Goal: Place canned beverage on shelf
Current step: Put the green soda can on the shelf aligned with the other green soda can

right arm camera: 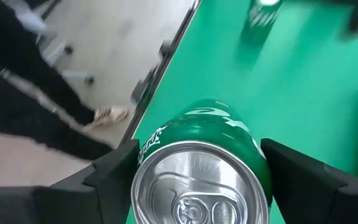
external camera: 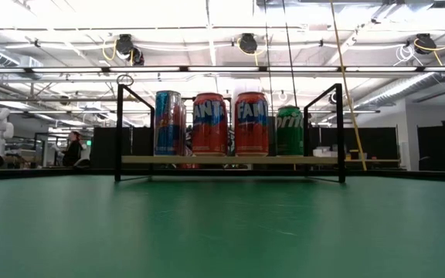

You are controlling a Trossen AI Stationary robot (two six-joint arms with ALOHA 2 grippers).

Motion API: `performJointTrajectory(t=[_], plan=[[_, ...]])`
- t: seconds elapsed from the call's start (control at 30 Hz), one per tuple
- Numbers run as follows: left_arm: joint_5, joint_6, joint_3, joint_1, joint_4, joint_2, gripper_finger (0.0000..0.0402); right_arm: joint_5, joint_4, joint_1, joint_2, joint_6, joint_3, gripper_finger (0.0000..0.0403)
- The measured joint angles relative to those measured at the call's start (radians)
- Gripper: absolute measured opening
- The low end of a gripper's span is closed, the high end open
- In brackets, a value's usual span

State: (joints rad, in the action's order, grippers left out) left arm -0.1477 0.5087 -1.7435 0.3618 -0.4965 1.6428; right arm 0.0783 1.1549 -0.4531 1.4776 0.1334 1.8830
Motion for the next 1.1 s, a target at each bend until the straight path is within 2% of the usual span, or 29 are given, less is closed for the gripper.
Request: performJointTrajectory(t=[0.1,0.33,0.73,0.87,1.03,1.1], plan=[[0.053,-0.047,0.0,-0.021,0.048,0.0,0.0391,-0.002,-0.01,0.043,0.0,-0.052,0.055,0.0291],[0.112,-0.054,0.0,-0.083,0.079,0.0,0.0391,0.002,-0.035,0.109,-0.001,-0.135,0.12,0.0291],[0.385,-0.052,-0.001,-0.18,0.085,0.08,0.0389,0.006,-0.122,0.171,0.008,-0.172,0.119,0.0291],[0.365,-0.051,-0.001,-0.178,0.07,0.079,0.0362,0.002,-0.143,0.184,0.008,-0.172,0.119,0.0291],[0.352,-0.054,-0.001,-0.178,0.059,0.078,0.0296,0.012,-0.133,0.192,0.008,-0.169,0.119,0.0292],[0.351,-0.053,-0.001,-0.178,0.057,0.077,0.029,0.009,-0.134,0.193,0.008,-0.164,0.119,0.0296]])
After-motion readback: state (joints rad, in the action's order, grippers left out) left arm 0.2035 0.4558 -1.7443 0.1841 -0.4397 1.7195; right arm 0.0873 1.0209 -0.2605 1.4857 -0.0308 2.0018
